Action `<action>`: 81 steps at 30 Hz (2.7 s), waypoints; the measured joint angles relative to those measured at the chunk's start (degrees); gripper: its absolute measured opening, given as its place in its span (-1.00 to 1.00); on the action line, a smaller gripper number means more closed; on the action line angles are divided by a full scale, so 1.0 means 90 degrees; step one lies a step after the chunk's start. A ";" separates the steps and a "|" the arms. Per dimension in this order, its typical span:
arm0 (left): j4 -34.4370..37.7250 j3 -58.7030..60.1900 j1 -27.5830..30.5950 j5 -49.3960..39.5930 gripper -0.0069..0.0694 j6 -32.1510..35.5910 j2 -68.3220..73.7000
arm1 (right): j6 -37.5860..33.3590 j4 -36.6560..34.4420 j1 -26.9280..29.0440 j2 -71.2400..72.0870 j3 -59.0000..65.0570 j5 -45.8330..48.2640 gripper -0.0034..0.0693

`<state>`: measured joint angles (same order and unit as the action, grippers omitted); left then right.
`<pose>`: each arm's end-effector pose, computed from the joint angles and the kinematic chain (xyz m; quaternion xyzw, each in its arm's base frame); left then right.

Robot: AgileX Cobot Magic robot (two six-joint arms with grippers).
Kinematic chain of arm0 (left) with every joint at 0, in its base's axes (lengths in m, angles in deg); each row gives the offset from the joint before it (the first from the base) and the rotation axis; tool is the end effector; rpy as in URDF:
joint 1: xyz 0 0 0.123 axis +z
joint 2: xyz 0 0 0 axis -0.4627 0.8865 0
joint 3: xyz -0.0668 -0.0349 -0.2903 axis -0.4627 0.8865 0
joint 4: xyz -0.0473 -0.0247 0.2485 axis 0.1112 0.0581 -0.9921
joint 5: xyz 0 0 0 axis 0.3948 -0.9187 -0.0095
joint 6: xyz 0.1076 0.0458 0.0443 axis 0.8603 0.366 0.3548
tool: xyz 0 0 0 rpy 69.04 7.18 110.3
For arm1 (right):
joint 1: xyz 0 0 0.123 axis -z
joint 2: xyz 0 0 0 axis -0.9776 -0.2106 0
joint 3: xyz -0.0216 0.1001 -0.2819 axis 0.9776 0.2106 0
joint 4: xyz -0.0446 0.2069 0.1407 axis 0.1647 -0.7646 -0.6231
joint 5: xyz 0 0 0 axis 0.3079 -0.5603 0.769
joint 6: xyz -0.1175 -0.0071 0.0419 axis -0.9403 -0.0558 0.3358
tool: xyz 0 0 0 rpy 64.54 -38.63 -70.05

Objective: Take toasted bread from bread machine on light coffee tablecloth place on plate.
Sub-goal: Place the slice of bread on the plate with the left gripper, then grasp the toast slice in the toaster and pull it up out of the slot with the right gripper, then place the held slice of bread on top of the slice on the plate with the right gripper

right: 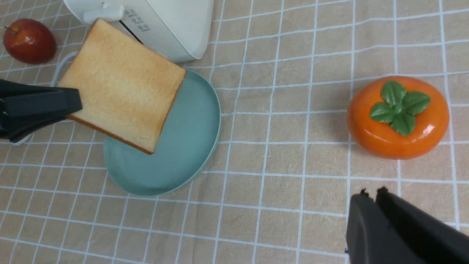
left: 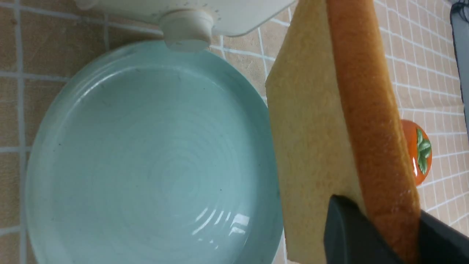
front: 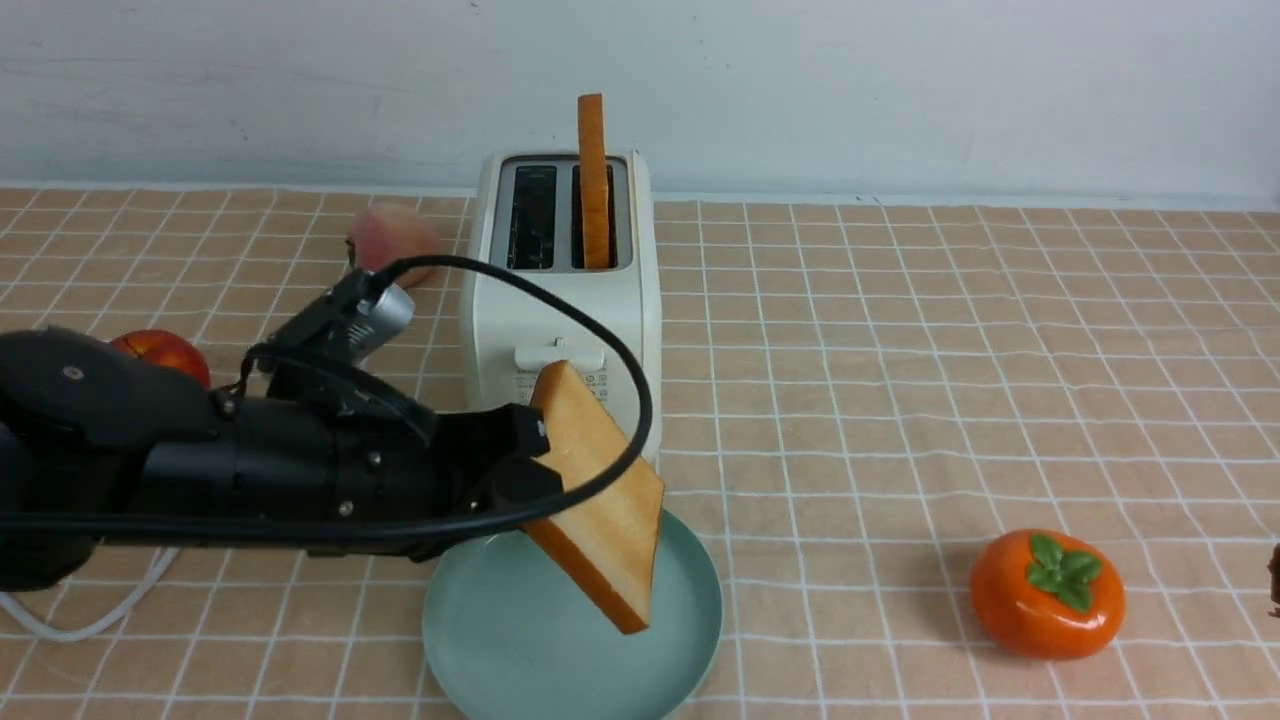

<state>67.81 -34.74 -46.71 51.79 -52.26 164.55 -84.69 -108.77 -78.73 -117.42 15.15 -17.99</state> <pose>0.2742 -0.1478 0.2301 -0.0858 0.8896 -0.3642 0.2619 0.1302 0.0510 0.3296 -0.0076 0.8938 0.2222 0.3894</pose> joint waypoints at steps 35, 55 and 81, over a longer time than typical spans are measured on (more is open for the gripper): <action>-0.7682 0.0012 0.0000 -0.1673 -0.86 -0.5453 -0.2427 | 0.0158 0.0123 -0.1216 -0.3728 -0.3743 0.1127 -0.67; -0.7851 0.1627 0.0000 -0.1795 -0.86 -0.6039 -0.6791 | 0.1688 0.2468 -0.3507 -0.9672 -1.0242 -0.0035 0.77; -0.8146 0.1640 0.0000 -0.1129 -0.86 -0.6039 -0.6916 | 0.1175 0.2500 -0.3488 -0.5811 -0.8740 0.2103 -0.63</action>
<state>-5.51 -19.98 -46.71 41.62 -106.61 102.30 -74.12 -86.27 -110.12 -169.71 -63.51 0.93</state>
